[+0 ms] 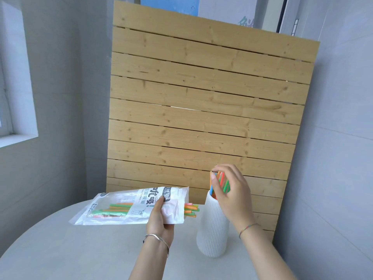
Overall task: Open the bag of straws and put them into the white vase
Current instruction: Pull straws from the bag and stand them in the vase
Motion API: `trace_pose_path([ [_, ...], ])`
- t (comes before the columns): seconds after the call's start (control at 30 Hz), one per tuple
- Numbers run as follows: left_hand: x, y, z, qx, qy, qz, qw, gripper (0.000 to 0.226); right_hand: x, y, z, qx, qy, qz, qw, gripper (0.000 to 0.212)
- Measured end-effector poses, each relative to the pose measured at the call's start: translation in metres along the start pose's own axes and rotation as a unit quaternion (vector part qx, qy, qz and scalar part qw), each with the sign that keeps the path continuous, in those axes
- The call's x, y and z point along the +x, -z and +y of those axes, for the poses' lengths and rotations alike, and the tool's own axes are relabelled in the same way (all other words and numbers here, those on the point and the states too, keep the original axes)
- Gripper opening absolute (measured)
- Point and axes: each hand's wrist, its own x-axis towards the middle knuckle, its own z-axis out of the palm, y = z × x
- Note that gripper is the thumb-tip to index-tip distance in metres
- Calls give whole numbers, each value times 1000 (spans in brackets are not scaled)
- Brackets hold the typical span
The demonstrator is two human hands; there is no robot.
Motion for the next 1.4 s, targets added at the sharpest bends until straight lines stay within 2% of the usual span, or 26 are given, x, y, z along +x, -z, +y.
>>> trace_pose_path([
  [0.07, 0, 1, 0, 1, -9, 8, 1000, 14, -21, -11, -11, 63, -62, 2, 996, 20],
  [0.1, 1, 3, 1, 2, -16, 11, 1000, 24, -33, -19, -14, 87, -108, -17, 990, 23],
  [0.2, 3, 5, 0, 23, -25, 11, 999, 40, -57, -38, -15, 108, -219, -135, 960, 37],
  [0.27, 4, 7, -3, 35, -18, 10, 999, 37, -63, -45, -15, 162, -248, -193, 935, 37],
  [0.33, 5, 7, -4, 39, -15, 11, 999, 26, -62, -46, -17, 232, -263, -209, 913, 22],
  [0.4, 7, 9, -6, 42, -17, 17, 999, 29, -59, -43, -17, 276, -284, -196, 897, 13],
  [0.5, 5, 8, -7, 44, -15, 14, 999, 45, -54, -35, -11, 294, -325, -157, 885, 13],
  [0.57, -1, 5, -5, 38, -13, 14, 999, 44, -50, -25, -6, 305, -359, -88, 878, 14],
  [0.63, -4, 3, -5, 28, -11, 23, 999, 42, -45, -16, -1, 342, -396, -4, 852, 15],
  [0.7, -5, 1, -5, 21, -7, 25, 999, 43, -43, -11, -1, 376, -419, 46, 825, 11],
  [0.77, -4, 2, -8, 29, -5, 24, 999, 44, -43, -12, -3, 385, -424, 35, 819, 6],
  [0.87, -4, 3, -16, 45, 6, 27, 999, 47, -48, -18, -8, 375, -429, -47, 820, 12],
  [0.93, -6, 1, -18, 53, 20, 35, 998, 47, -49, -20, -12, 371, -439, -64, 816, 17],
  [1.1, -8, 0, -7, 7, 16, 30, 999, 40, -38, -4, -4, 337, -468, 44, 816, 33],
  [1.2, -3, 5, -5, 22, 6, 29, 999, 42, -36, 7, 2, 328, -477, 91, 810, 33],
  [1.27, 0, 7, -8, 38, 3, 29, 999, 43, -38, 6, 1, 339, -473, 63, 811, 30],
  [1.4, -4, 2, -22, 53, 14, 25, 998, 46, -45, -10, -10, 343, -461, -41, 817, 18],
])
